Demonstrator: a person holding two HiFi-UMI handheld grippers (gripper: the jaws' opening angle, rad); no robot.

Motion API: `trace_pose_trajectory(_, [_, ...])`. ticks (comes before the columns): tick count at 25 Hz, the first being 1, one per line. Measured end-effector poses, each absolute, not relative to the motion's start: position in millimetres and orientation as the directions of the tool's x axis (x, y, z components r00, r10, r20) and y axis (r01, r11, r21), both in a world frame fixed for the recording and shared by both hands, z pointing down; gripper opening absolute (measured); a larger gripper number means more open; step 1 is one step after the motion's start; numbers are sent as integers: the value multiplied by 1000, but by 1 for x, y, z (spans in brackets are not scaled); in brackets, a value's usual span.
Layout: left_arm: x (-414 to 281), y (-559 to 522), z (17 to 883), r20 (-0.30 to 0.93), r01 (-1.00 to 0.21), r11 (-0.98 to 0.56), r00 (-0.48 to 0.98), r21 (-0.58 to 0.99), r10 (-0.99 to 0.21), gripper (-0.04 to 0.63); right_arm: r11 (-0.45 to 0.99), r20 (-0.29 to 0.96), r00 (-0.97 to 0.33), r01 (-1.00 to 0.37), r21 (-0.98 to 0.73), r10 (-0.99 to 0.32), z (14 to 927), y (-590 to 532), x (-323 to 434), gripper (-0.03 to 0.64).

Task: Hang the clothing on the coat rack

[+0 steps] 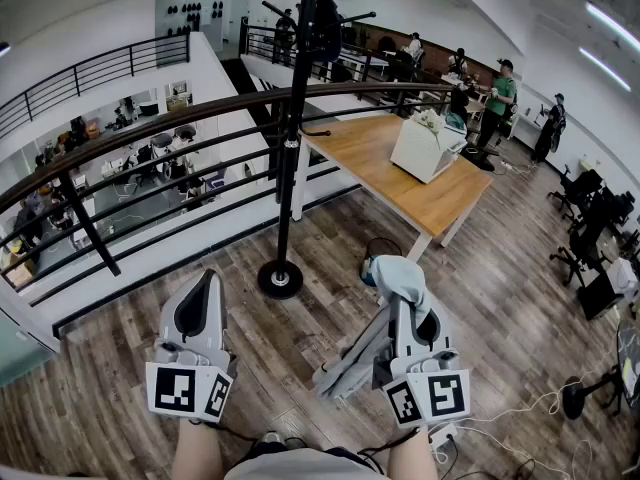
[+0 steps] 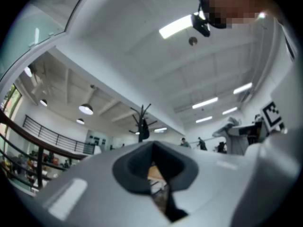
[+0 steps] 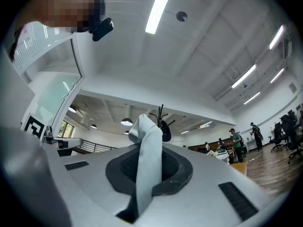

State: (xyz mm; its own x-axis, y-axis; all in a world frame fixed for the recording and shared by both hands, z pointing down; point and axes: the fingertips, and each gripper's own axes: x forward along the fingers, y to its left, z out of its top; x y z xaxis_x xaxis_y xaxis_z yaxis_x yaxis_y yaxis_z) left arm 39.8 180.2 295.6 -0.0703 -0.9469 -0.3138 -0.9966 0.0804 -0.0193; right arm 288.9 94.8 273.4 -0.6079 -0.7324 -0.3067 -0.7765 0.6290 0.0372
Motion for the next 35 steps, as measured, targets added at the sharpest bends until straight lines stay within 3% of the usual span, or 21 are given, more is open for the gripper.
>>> trace_pose_trajectory(35, [-58, 161, 297, -315, -997, 67, -56, -26, -947, 9, 609, -321, -574, -793, -11, -754, 264, 68, 207, 6])
